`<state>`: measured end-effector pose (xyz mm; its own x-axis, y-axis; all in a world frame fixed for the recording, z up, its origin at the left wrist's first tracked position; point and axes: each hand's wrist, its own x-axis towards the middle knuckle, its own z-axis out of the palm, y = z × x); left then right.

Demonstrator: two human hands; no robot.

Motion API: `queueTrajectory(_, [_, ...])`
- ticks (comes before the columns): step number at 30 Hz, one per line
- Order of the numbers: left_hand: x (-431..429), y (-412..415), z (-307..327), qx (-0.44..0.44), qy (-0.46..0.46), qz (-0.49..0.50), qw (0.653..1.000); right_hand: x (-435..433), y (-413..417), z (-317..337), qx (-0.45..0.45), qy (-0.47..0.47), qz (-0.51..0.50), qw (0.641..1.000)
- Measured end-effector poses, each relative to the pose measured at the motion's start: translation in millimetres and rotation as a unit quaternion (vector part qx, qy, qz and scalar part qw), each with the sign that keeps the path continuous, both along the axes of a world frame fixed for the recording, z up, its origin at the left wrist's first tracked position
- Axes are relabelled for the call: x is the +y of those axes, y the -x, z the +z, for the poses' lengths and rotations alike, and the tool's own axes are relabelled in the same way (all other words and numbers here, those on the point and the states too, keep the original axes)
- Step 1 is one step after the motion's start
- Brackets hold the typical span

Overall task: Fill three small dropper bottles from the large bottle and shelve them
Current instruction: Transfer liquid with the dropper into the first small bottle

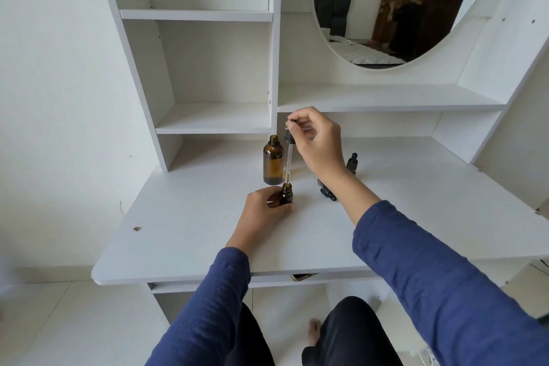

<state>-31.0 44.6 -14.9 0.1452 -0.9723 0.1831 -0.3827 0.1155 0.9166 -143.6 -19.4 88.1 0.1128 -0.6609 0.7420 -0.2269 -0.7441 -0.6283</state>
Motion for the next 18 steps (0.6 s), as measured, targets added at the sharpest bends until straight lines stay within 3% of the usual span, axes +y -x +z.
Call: queueTrajectory(18, [-0.3,-0.7,-0.7,0.005,-0.005,-0.004,1.0,-3.2,-1.7,-0.6,0.022,-0.03,0.023,0.999])
